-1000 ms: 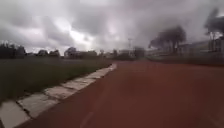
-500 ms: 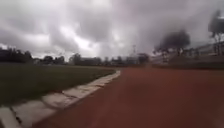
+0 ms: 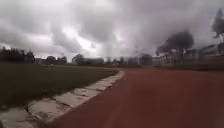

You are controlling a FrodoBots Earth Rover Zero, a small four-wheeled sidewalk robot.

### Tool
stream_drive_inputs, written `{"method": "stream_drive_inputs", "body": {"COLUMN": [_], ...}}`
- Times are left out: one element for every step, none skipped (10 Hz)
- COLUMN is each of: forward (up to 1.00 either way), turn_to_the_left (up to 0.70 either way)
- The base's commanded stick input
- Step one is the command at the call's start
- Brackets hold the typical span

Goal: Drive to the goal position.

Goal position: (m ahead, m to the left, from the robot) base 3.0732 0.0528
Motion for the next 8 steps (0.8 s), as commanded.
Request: {"method": "stream_drive_inputs", "body": {"forward": [1.0,1.0,1.0,1.0,1.0,1.0,1.0,1.0], "turn_to_the_left": [0.0,0.0,0.0,0.0,0.0,0.0,0.0,0.0]}}
